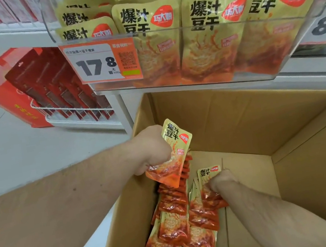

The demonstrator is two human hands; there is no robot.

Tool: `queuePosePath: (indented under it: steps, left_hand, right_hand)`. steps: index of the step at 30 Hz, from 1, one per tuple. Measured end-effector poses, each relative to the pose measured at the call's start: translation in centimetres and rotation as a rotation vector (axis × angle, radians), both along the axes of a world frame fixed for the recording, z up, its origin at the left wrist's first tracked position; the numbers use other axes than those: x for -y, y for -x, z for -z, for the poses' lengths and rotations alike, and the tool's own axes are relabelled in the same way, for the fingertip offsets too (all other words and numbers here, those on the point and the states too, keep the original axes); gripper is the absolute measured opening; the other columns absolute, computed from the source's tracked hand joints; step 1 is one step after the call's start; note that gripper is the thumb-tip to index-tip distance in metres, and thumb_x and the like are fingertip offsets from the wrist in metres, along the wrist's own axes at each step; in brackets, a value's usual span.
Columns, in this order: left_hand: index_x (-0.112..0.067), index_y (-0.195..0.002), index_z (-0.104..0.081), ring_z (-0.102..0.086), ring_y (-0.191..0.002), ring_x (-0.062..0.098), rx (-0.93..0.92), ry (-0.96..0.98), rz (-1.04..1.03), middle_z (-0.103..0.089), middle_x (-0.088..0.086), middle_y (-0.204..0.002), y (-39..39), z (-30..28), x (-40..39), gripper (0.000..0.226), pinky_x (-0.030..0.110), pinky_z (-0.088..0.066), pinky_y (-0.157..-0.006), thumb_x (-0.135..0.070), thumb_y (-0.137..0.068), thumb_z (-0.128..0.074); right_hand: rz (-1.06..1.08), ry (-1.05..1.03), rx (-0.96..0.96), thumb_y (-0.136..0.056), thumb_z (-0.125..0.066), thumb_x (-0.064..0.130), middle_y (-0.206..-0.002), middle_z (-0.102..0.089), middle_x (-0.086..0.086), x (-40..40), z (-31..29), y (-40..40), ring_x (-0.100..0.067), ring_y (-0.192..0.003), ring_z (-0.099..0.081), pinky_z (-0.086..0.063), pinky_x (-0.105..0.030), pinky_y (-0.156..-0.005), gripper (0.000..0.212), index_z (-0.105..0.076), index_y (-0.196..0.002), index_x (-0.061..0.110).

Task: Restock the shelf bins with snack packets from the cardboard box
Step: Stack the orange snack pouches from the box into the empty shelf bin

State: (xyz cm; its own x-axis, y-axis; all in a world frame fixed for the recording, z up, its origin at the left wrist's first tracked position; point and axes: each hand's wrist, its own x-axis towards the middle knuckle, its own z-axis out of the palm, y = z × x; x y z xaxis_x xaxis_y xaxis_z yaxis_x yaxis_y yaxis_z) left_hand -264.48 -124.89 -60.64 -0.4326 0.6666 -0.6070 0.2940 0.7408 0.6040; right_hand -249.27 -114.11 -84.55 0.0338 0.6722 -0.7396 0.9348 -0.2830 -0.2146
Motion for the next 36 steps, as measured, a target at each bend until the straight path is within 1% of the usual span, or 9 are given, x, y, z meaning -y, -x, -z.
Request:
queuePosePath:
  steps: [5,10,14,17,19,24,29,32,36]
  left_hand:
    - [-0.014,-0.102,-0.052,-0.051,-0.088,0.023,0.104,-0.02,-0.005,-0.058,0.012,-0.098,-0.4,-1.0,0.8,0.03,0.035,-0.039,-0.071,0.012,-0.088,-0.05]
    - [-0.006,-0.098,-0.057,-0.053,-0.062,0.016,0.224,-0.09,-0.073,-0.06,0.007,-0.081,-1.4,-3.2,2.0,0.027,0.015,-0.042,-0.047,0.015,-0.091,-0.044]
    - [0.0,-0.108,-0.061,-0.065,-0.098,0.029,0.46,-0.172,-0.148,-0.068,0.019,-0.108,-3.2,-4.3,2.4,0.043,0.036,-0.053,-0.08,0.021,-0.082,-0.035]
    - [-0.001,-0.112,-0.062,-0.066,-0.098,0.037,0.584,-0.262,-0.16,-0.068,0.021,-0.108,-4.7,-5.7,2.3,0.053,0.04,-0.056,-0.072,0.021,-0.073,-0.032]
    - [-0.007,-0.111,-0.064,-0.068,-0.1,0.037,0.609,-0.306,-0.096,-0.07,0.02,-0.109,-5.6,-6.6,2.3,0.048,0.043,-0.057,-0.075,0.018,-0.078,-0.039]
    - [-0.014,-0.108,-0.067,-0.068,-0.106,0.032,0.365,-0.463,0.016,-0.075,0.01,-0.106,-7.0,-8.7,2.8,0.034,0.053,-0.051,-0.098,0.011,-0.085,-0.06]
    - [-0.023,-0.118,-0.058,-0.066,-0.105,0.015,0.28,-0.574,0.024,-0.071,-0.003,-0.11,-7.3,-10.3,2.6,0.041,0.04,-0.053,-0.097,0.005,-0.088,-0.064]
    - [-0.033,-0.122,-0.048,-0.064,-0.106,0.015,0.231,-0.623,0.064,-0.068,-0.007,-0.113,-7.3,-11.2,2.6,0.047,0.045,-0.053,-0.097,-0.004,-0.09,-0.067]
    - [-0.036,-0.122,-0.044,-0.063,-0.104,0.011,0.093,-0.702,0.187,-0.065,-0.008,-0.112,-7.4,-12.1,2.2,0.046,0.039,-0.053,-0.094,-0.012,-0.09,-0.068]
  right_hand:
    - [0.261,0.116,-0.459,-0.085,-0.065,-0.003,-0.087,-0.071,-0.016,-1.4,-4.8,-3.7,-0.028,-0.072,-0.067,-0.056,-0.037,-0.068,0.011,-0.063,-0.095,0.0]
    - [0.309,0.335,-0.873,-0.096,-0.057,0.008,-0.108,-0.073,-0.013,-1.0,-15.5,-6.3,-0.025,-0.094,-0.069,-0.057,-0.037,-0.079,0.025,-0.061,-0.12,0.005]
    - [0.231,0.399,-1.084,-0.087,-0.06,0.014,-0.123,-0.067,-0.017,0.9,-22.8,-6.5,-0.032,-0.114,-0.061,-0.042,-0.048,-0.109,0.04,-0.06,-0.126,0.006]
    - [0.124,0.312,-1.05,-0.087,-0.063,0.01,-0.114,-0.07,-0.019,2.9,-26.4,-6.1,-0.032,-0.107,-0.065,-0.047,-0.049,-0.103,0.021,-0.06,-0.108,0.006]
    - [0.11,0.189,-0.992,-0.09,-0.065,0.007,-0.096,-0.074,-0.014,3.6,-27.9,-6.0,-0.028,-0.089,-0.069,-0.053,-0.039,-0.079,0.012,-0.054,-0.088,0.011]
    - [0.061,-0.01,-0.934,-0.089,-0.07,0.009,-0.082,-0.072,-0.008,4.6,-31.0,-6.3,-0.017,-0.068,-0.063,-0.045,-0.024,-0.054,0.024,-0.05,-0.078,0.015]
    - [-0.037,-0.161,-0.832,-0.081,-0.08,0.017,-0.085,-0.073,-0.009,5.1,-34.4,-6.9,-0.019,-0.071,-0.068,-0.054,-0.028,-0.058,0.028,-0.053,-0.084,0.011]
    - [-0.141,-0.384,-0.805,-0.073,-0.086,0.014,-0.099,-0.069,0.0,4.1,-36.9,-6.9,-0.009,-0.084,-0.067,-0.048,-0.022,-0.063,0.049,-0.053,-0.11,0.013]
    - [-0.569,-0.599,-0.68,-0.071,-0.087,0.019,-0.108,-0.062,0.009,2.7,-40.8,-6.6,0.0,-0.088,-0.063,-0.052,-0.014,-0.069,0.066,-0.049,-0.124,0.027]
